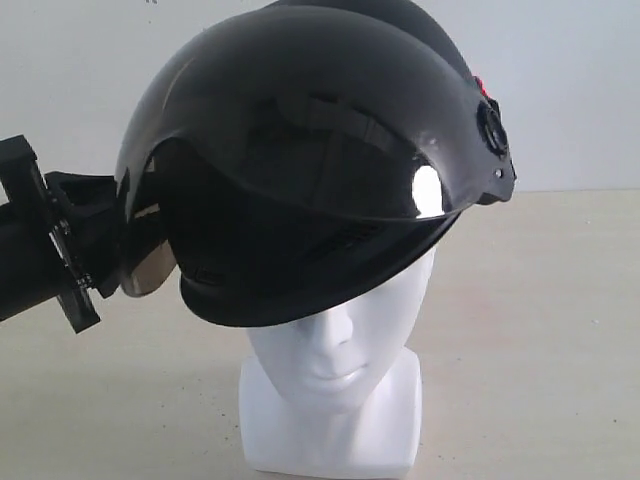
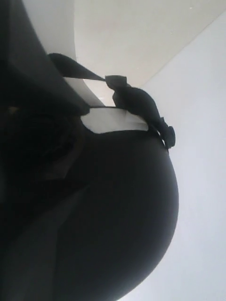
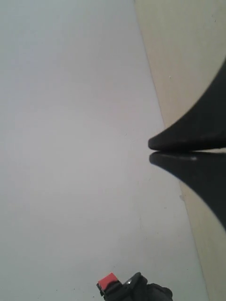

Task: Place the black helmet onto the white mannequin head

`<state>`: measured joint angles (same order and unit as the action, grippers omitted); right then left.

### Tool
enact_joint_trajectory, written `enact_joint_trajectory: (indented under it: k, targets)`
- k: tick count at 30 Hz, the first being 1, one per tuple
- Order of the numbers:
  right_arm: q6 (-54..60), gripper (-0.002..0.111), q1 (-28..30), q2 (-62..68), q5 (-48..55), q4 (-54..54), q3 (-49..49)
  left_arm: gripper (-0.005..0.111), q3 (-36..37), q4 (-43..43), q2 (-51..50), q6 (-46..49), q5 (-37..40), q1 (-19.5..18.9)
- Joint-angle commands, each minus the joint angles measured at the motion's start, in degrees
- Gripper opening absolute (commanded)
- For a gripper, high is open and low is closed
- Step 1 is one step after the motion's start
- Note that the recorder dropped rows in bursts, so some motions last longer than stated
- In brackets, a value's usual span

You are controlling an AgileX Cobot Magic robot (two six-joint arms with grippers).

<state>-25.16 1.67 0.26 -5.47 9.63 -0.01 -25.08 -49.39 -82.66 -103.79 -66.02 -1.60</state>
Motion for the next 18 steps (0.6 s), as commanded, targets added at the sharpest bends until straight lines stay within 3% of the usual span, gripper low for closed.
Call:
enact_joint_trajectory:
  k: [1,14,18]
  targets:
    - [-0.3,0.0,-0.2,-0.3,0.7,-0.1,0.0,0.047,-0.4,-2.7,1.0,0.4,-3.9,0.5]
    - [-5.0,0.0,-0.2,0.2,5.0,-0.1,-1.6,0.047,-0.4,-3.6,1.0,0.6,-3.9,0.5]
    - [-6.0,0.0,-0.2,7.9,9.2,-0.3,-5.6,0.047,-0.4,-3.6,1.0,0.6,-3.9,0.0]
